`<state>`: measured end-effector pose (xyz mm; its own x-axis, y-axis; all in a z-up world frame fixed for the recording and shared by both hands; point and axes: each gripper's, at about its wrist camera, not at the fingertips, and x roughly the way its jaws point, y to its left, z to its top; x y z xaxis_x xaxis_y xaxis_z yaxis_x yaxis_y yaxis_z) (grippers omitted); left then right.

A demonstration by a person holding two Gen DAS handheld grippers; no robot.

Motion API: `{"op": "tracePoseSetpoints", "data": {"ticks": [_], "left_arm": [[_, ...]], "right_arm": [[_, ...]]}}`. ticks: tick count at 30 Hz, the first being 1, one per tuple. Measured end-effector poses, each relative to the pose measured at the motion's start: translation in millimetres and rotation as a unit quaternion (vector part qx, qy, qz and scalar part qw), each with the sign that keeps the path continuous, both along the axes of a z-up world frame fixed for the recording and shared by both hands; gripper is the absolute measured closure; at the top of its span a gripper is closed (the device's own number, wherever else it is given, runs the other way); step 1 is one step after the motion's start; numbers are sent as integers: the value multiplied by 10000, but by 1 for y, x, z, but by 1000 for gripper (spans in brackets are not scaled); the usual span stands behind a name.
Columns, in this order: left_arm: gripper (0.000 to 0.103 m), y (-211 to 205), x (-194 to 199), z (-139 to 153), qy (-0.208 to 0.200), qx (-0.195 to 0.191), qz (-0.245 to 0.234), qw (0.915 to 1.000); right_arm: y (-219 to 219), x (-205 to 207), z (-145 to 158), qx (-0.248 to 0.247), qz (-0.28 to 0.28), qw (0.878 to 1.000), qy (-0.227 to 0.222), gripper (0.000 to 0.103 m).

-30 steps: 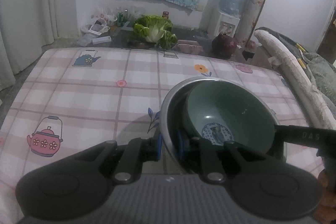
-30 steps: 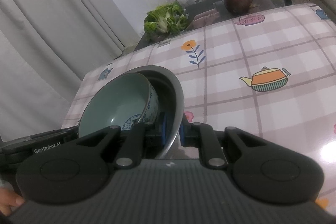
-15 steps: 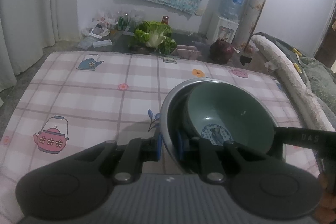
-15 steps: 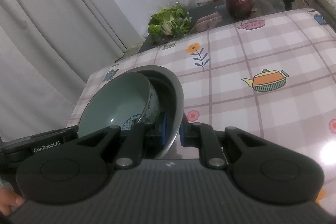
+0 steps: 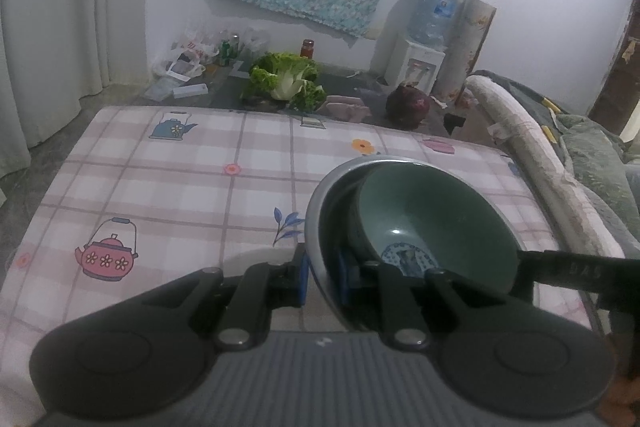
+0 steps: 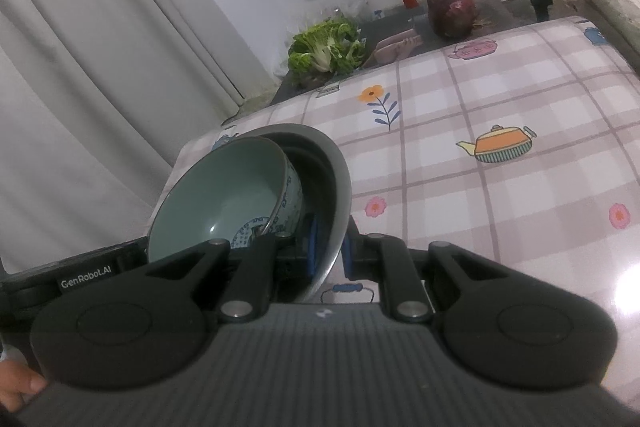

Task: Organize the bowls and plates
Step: 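Lift and carry the nested bowls with both tools over the basin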

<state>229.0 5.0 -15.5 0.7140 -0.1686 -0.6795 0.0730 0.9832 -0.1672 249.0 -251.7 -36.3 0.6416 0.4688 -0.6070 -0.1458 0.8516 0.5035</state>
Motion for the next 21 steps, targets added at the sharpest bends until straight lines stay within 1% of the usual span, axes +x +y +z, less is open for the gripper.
{"op": "tracePoseSetpoints", "data": {"ticks": [11, 21], "left_arm": [[89, -4, -35, 3, 32, -66, -127, 9999], [89, -14, -69, 0, 55, -47, -312, 9995]], "right_arm": [[-7, -43, 6, 0, -82, 9999, 74, 90], [-17, -90, 3, 12, -186, 9996, 195, 90]]}}
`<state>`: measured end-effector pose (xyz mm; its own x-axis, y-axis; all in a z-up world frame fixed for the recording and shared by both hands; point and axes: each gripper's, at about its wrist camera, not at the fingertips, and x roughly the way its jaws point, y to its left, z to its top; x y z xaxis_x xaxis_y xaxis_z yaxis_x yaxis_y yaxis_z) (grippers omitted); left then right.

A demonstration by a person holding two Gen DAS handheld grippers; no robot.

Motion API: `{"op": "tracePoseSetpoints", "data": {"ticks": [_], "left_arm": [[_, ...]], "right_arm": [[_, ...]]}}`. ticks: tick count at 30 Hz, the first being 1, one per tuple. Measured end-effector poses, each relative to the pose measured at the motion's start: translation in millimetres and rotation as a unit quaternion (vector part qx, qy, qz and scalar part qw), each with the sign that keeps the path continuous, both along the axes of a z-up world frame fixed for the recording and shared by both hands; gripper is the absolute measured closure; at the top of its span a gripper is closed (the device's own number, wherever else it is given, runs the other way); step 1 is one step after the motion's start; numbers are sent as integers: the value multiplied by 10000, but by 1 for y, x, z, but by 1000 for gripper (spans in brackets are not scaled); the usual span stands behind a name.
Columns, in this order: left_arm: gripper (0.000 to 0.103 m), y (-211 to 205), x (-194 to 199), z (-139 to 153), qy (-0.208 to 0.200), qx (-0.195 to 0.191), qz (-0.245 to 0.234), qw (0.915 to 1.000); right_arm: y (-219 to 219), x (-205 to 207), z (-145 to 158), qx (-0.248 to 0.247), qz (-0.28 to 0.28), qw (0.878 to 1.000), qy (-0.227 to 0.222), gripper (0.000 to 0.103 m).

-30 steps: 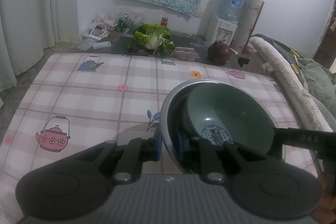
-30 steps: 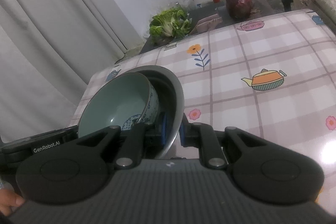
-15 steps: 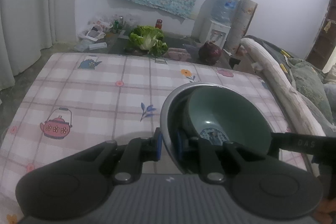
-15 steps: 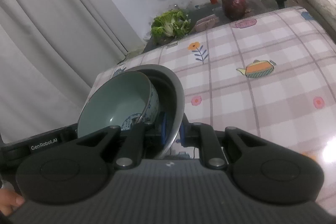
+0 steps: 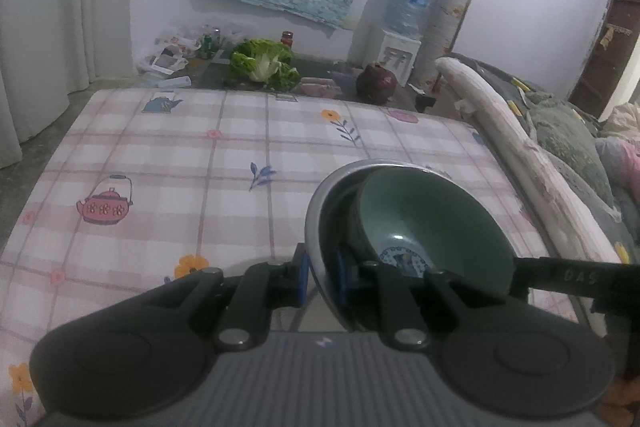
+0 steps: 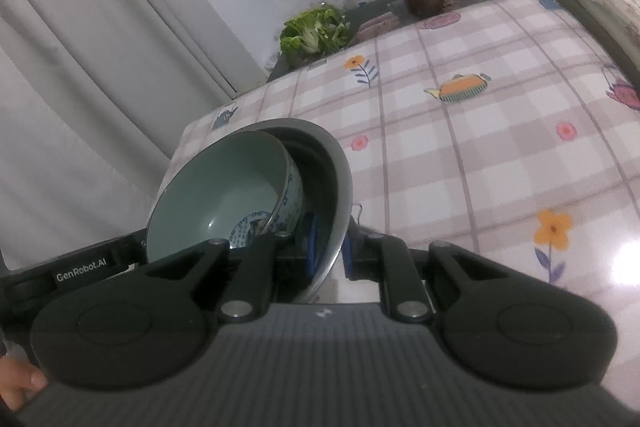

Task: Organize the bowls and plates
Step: 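Lift and carry the nested bowls with both tools over the basin, then lower the nested bowls onto the plate in the basin and open both tools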

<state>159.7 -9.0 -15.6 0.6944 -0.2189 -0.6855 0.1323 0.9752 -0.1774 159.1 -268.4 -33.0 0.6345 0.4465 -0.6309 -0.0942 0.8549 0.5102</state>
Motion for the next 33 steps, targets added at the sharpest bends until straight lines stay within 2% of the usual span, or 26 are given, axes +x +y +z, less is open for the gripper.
{"op": "tracePoseSetpoints", "data": {"ticks": [9, 18, 28, 33], "left_arm": [[90, -4, -23, -24, 288, 6, -86, 9995], [89, -4, -31, -50, 664, 49, -70, 9978], [89, -5, -34, -55, 754, 85, -174, 9970], [88, -5, -39, -52, 601, 172, -181, 9979]], "right_arm": [[-5, -31, -19, -24, -45, 9997, 237, 90], [-2, -43, -45, -117, 12, 9985, 530, 90], [-1, -44, -47, -217, -8, 9984, 523, 89], [0, -46, -47, -295, 22, 9983, 511, 88]]}}
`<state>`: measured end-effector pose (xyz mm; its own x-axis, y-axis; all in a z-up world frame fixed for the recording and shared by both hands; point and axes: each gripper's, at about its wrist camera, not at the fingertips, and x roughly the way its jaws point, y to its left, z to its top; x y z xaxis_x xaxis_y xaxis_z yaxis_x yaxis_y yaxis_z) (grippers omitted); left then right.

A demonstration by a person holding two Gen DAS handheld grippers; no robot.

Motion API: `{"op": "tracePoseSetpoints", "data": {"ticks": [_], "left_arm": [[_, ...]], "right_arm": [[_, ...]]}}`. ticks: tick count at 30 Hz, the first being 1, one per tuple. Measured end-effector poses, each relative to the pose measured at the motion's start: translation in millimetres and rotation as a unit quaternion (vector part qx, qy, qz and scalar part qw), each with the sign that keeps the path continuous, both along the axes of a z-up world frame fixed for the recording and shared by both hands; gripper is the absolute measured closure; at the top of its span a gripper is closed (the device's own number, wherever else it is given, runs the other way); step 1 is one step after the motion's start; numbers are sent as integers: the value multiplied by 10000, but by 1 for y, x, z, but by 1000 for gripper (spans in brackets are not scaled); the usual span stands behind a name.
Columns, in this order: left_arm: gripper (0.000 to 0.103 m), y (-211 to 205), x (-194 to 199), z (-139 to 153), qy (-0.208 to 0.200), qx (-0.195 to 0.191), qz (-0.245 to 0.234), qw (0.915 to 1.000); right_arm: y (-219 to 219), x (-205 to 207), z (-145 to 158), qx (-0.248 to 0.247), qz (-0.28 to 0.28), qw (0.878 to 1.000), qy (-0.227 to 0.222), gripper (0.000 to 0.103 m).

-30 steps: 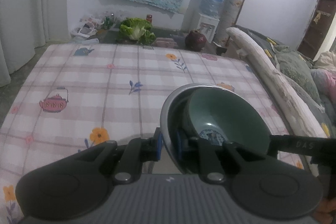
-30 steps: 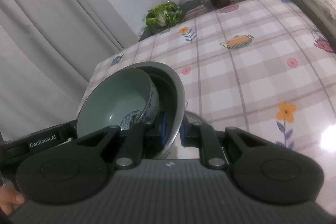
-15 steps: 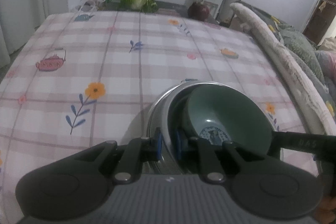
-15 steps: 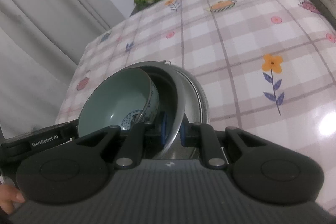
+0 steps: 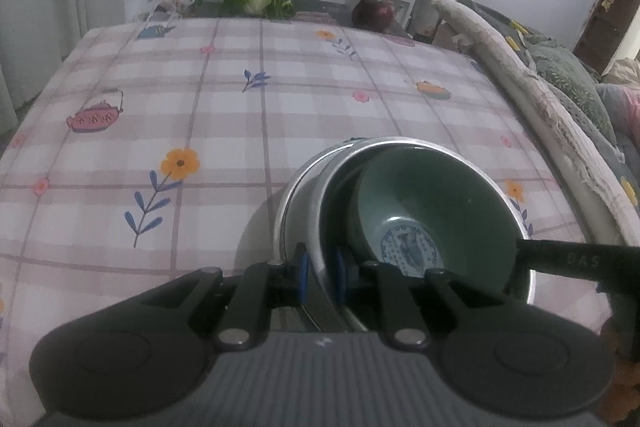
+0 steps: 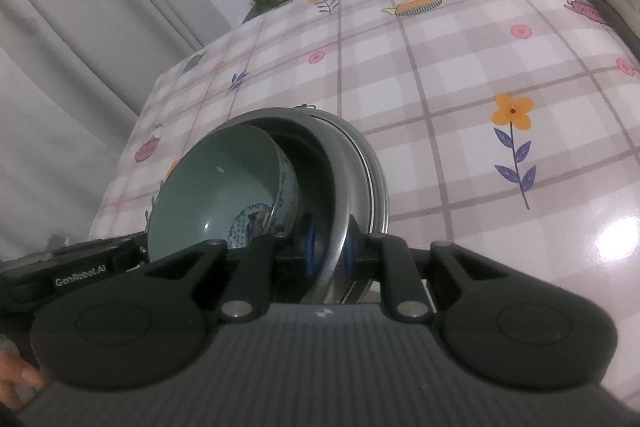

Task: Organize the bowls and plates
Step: 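Lower the nested bowls onto the plate in the basin and open both tools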

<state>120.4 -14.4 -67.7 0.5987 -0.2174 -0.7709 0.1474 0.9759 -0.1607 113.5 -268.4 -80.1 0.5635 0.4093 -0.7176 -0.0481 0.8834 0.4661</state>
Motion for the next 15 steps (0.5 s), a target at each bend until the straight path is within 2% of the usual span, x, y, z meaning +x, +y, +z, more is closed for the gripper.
{"op": "tracePoseSetpoints", "data": {"ticks": [2, 4, 6, 10, 12, 13, 14, 15], "left_arm": [[87, 0, -3, 3, -96, 34, -5, 9999], [81, 0, -7, 7, -198, 87, 11, 9998], [69, 2, -10, 11, -276, 166, 50, 9995], [52, 8, -18, 19, -377, 187, 129, 9990], [42, 12, -24, 24, -440, 115, 152, 9988], [40, 13, -28, 27, -479, 85, 168, 9987], [34, 14, -31, 29, -517, 71, 182, 9985], [25, 15, -35, 31, -558, 86, 209, 9982]], "right_arm": [[0, 0, 1, -29, 21, 10000, -1, 88], [0, -2, 2, -72, 30, 10000, -13, 89], [0, -5, 5, -90, 50, 9999, -31, 88], [-5, -13, 14, -115, 43, 9998, -150, 84], [-10, -20, 22, -156, -47, 9996, -228, 69], [-12, -24, 26, -230, -104, 9992, -301, 52], [-14, -29, 31, -272, -130, 9987, -413, 42], [-16, -35, 36, -287, -123, 9981, -528, 39]]}}
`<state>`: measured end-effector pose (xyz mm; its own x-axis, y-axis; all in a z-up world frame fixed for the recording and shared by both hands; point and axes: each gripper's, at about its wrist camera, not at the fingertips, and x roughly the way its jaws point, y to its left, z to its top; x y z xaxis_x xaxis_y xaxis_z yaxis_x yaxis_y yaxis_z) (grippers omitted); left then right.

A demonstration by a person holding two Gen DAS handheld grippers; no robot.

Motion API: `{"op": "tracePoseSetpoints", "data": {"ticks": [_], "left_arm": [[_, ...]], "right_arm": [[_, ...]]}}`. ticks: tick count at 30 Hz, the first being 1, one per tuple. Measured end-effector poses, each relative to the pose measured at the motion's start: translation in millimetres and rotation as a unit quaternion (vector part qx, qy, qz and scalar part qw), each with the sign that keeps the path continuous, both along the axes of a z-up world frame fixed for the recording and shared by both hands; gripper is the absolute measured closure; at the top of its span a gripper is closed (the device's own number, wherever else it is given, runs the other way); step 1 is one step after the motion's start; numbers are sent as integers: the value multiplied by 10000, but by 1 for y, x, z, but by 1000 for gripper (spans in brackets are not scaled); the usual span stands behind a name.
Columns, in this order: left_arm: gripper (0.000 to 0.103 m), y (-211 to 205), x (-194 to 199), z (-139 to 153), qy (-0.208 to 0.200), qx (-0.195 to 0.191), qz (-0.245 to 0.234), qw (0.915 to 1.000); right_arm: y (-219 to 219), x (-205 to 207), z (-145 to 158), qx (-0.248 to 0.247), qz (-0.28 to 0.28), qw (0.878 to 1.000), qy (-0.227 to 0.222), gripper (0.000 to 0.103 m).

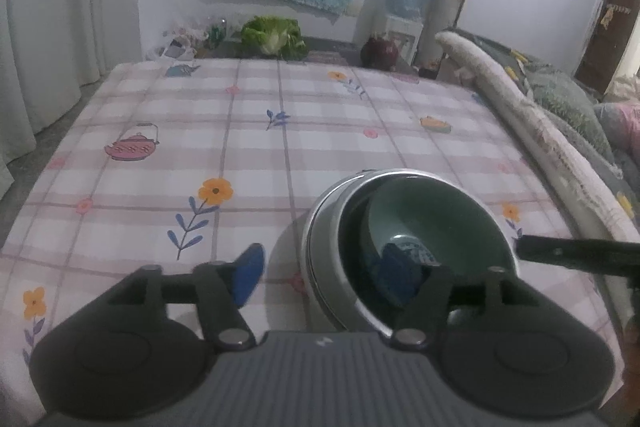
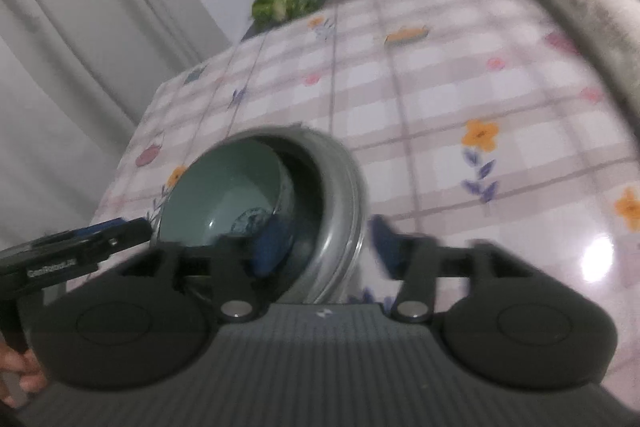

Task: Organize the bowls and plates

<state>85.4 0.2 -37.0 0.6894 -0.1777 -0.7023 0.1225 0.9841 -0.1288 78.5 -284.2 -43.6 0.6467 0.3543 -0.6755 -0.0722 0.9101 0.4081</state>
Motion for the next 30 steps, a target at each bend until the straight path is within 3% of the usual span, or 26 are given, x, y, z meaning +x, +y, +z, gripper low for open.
{"op": "tracePoseSetpoints", "data": {"ticks": [5, 10, 20, 30], "left_arm": [[1, -2, -21, 11, -275, 226, 141, 9993], [0, -10, -37, 18, -326, 505, 249, 9979], [0, -21, -53, 9, 33, 958, 363, 9947], [0, -15, -67, 4, 324, 810, 614, 9943]], "right_arm": [[0, -33, 24, -441, 101, 9980, -433, 18], [5, -66, 31, -795, 159, 9947, -632, 1], [18, -95, 14, -888, -17, 9959, -186, 1], [27, -104, 17, -1257, -220, 9918, -34, 1]]}}
